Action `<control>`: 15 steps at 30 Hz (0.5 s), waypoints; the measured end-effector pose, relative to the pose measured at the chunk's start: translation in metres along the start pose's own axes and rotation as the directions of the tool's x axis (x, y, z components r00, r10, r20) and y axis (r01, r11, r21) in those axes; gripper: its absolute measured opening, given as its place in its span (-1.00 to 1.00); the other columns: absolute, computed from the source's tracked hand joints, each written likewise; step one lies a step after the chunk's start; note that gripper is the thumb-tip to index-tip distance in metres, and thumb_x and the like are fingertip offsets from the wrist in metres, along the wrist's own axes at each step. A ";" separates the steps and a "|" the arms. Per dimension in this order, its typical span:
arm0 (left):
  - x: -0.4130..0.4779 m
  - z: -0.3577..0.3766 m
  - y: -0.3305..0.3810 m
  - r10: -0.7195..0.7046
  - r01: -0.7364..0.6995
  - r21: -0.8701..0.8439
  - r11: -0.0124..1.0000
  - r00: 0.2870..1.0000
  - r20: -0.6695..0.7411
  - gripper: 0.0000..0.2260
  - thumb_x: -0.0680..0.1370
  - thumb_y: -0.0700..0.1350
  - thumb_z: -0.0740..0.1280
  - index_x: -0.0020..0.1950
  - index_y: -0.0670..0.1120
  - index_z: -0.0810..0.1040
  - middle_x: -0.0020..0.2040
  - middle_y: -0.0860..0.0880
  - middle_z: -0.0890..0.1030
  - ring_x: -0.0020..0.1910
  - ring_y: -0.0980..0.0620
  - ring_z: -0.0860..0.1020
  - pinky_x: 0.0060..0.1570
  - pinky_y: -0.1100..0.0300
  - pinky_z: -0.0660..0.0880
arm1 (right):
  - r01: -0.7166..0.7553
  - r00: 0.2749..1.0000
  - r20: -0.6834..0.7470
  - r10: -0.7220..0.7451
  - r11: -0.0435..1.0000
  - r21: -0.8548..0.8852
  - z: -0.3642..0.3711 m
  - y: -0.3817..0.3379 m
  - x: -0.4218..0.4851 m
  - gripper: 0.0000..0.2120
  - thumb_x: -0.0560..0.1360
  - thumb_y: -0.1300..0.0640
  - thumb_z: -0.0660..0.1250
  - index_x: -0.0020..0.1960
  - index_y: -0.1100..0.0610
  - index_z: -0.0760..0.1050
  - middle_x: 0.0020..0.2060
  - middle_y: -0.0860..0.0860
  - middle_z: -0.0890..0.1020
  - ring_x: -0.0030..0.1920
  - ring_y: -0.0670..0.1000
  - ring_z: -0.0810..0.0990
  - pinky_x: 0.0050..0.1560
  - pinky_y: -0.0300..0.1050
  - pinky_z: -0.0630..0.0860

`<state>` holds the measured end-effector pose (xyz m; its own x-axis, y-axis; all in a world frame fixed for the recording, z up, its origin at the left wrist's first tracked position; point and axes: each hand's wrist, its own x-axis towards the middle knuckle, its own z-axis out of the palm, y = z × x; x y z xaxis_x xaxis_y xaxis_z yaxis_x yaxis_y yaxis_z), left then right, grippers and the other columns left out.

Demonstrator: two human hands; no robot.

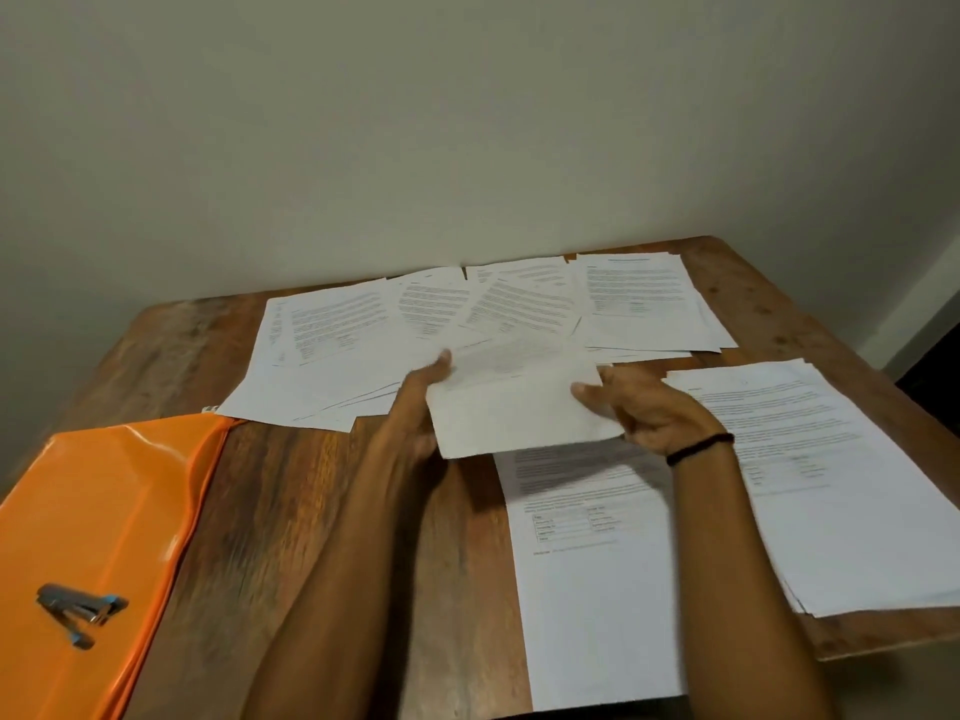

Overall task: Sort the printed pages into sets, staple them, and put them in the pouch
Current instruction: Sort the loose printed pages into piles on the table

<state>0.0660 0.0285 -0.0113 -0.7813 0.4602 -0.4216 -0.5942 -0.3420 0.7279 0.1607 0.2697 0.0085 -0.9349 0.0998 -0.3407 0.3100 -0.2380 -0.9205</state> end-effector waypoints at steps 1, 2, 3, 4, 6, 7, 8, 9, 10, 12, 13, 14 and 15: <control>-0.002 0.001 -0.005 0.030 -0.020 0.120 0.993 0.996 -0.083 -0.67 0.56 -0.10 0.42 0.30 -0.16 0.58 0.12 -0.18 0.69 0.08 -0.22 0.67 0.22 -0.23 0.53 | -0.007 1.000 -0.015 0.006 0.998 -0.065 0.000 0.005 -0.012 -0.88 0.56 0.28 0.38 0.09 0.20 0.60 -0.02 0.01 0.74 0.07 -0.05 0.70 0.00 -0.26 0.62; -0.003 0.000 -0.012 0.088 -0.057 0.216 0.975 0.987 -0.137 -0.67 0.52 -0.26 0.43 0.29 -0.19 0.59 0.08 -0.16 0.71 0.05 -0.20 0.68 0.18 -0.20 0.56 | -0.022 0.998 -0.056 0.014 0.989 -0.147 -0.003 0.010 -0.020 -0.91 0.56 0.21 0.40 0.05 0.19 0.61 -0.07 0.02 0.74 -0.01 -0.07 0.71 -0.13 -0.31 0.60; -0.007 -0.004 -0.019 0.125 -0.093 0.260 0.961 0.986 -0.111 -0.64 0.47 -0.36 0.42 0.27 -0.20 0.60 0.09 -0.15 0.71 0.06 -0.21 0.68 0.18 -0.20 0.56 | -0.053 0.993 -0.116 0.029 0.976 -0.210 -0.004 0.011 -0.030 -0.87 0.55 0.12 0.41 0.03 0.18 0.60 -0.07 0.03 0.73 -0.09 -0.08 0.71 -0.23 -0.31 0.57; -0.011 -0.006 -0.026 0.131 -0.106 0.287 0.952 0.989 -0.068 -0.63 0.45 -0.39 0.42 0.25 -0.19 0.61 0.11 -0.15 0.70 0.09 -0.22 0.67 0.20 -0.23 0.54 | -0.078 0.984 -0.176 0.032 0.963 -0.258 -0.011 0.014 -0.031 -0.80 0.54 0.04 0.43 0.02 0.18 0.60 -0.04 0.05 0.72 -0.11 -0.07 0.70 -0.28 -0.29 0.55; -0.023 -0.010 -0.039 0.099 -0.098 0.388 0.917 0.995 0.016 -0.66 0.47 -0.37 0.42 0.22 -0.16 0.61 0.14 -0.15 0.69 0.14 -0.23 0.65 0.20 -0.28 0.53 | -0.085 0.967 -0.255 0.011 0.956 -0.281 -0.022 0.020 -0.034 -0.73 0.51 -0.03 0.46 -0.01 0.18 0.64 0.02 0.07 0.70 -0.02 -0.02 0.68 -0.17 -0.28 0.57; -0.029 -0.011 -0.044 0.100 -0.100 0.449 0.888 0.995 0.024 -0.68 0.48 -0.36 0.42 0.21 -0.14 0.61 0.13 -0.13 0.69 0.13 -0.22 0.65 0.16 -0.24 0.56 | -0.083 0.958 -0.287 -0.008 0.949 -0.303 -0.023 0.020 -0.038 -0.73 0.50 -0.07 0.47 -0.05 0.16 0.66 0.02 0.05 0.70 0.03 -0.02 0.67 -0.03 -0.24 0.57; -0.034 -0.011 -0.048 0.105 -0.101 0.500 0.860 0.994 0.020 -0.70 0.49 -0.36 0.42 0.18 -0.12 0.62 0.11 -0.10 0.70 0.12 -0.18 0.66 0.09 -0.16 0.60 | -0.083 0.950 -0.311 -0.030 0.936 -0.343 -0.028 0.023 -0.039 -0.71 0.48 -0.11 0.48 -0.08 0.12 0.67 0.01 0.02 0.70 0.06 0.00 0.66 0.11 -0.17 0.56; -0.039 -0.010 -0.050 0.114 -0.096 0.553 0.827 0.993 0.001 -0.72 0.50 -0.37 0.42 0.15 -0.11 0.62 0.08 -0.07 0.72 0.09 -0.14 0.67 0.02 -0.07 0.63 | -0.083 0.942 -0.333 -0.048 0.926 -0.368 -0.028 0.021 -0.045 -0.70 0.47 -0.15 0.47 -0.08 0.10 0.67 -0.01 0.01 0.71 0.09 0.03 0.65 0.20 -0.10 0.54; -0.043 -0.008 -0.052 0.113 -0.081 0.603 0.794 0.993 -0.017 -0.73 0.49 -0.37 0.43 0.12 -0.10 0.62 0.06 -0.06 0.72 0.06 -0.11 0.68 -0.04 0.01 0.64 | -0.082 0.935 -0.348 -0.064 0.918 -0.387 -0.031 0.021 -0.048 -0.67 0.46 -0.18 0.47 -0.07 0.10 0.67 -0.02 0.02 0.70 0.10 0.06 0.66 0.22 -0.04 0.55; -0.050 -0.004 -0.057 0.082 -0.046 0.691 0.721 0.996 -0.019 -0.72 0.49 -0.36 0.45 0.14 -0.11 0.61 0.07 -0.06 0.71 0.02 -0.06 0.69 -0.03 0.02 0.65 | -0.093 0.926 -0.370 -0.078 0.902 -0.422 -0.034 0.020 -0.055 -0.61 0.47 -0.21 0.45 -0.02 0.13 0.64 -0.02 0.07 0.70 0.07 0.09 0.66 0.18 0.07 0.59; -0.052 -0.001 -0.059 0.068 -0.033 0.727 0.686 0.997 -0.020 -0.71 0.49 -0.35 0.45 0.16 -0.12 0.60 0.07 -0.05 0.71 0.02 -0.06 0.69 0.00 0.00 0.65 | -0.103 0.919 -0.386 -0.084 0.893 -0.438 -0.036 0.021 -0.057 -0.57 0.47 -0.20 0.45 0.02 0.18 0.63 -0.01 0.09 0.70 0.05 0.10 0.66 0.15 0.11 0.60; -0.054 0.002 -0.062 0.069 -0.026 0.757 0.652 0.997 -0.025 -0.71 0.50 -0.34 0.45 0.17 -0.12 0.59 0.07 -0.03 0.70 0.01 -0.05 0.68 0.01 0.00 0.65 | -0.113 0.907 -0.407 -0.104 0.873 -0.475 -0.038 0.023 -0.058 -0.55 0.46 -0.17 0.47 0.07 0.22 0.62 -0.01 0.11 0.69 0.03 0.11 0.66 0.13 0.12 0.62; -0.055 0.007 -0.065 0.079 -0.032 0.787 0.616 0.997 -0.021 -0.72 0.50 -0.33 0.45 0.18 -0.11 0.58 0.08 -0.02 0.69 0.01 -0.03 0.67 -0.01 0.03 0.64 | -0.124 0.892 -0.430 -0.139 0.840 -0.529 -0.039 0.026 -0.059 -0.55 0.45 -0.13 0.50 0.07 0.23 0.61 -0.04 0.09 0.68 0.01 0.12 0.66 0.10 0.09 0.62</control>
<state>0.1492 0.0314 -0.0320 -0.8295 0.4142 -0.3746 -0.1913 0.4194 0.8874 0.2303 0.2952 -0.0031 -0.8029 0.5373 -0.2582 0.4675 0.2989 -0.8319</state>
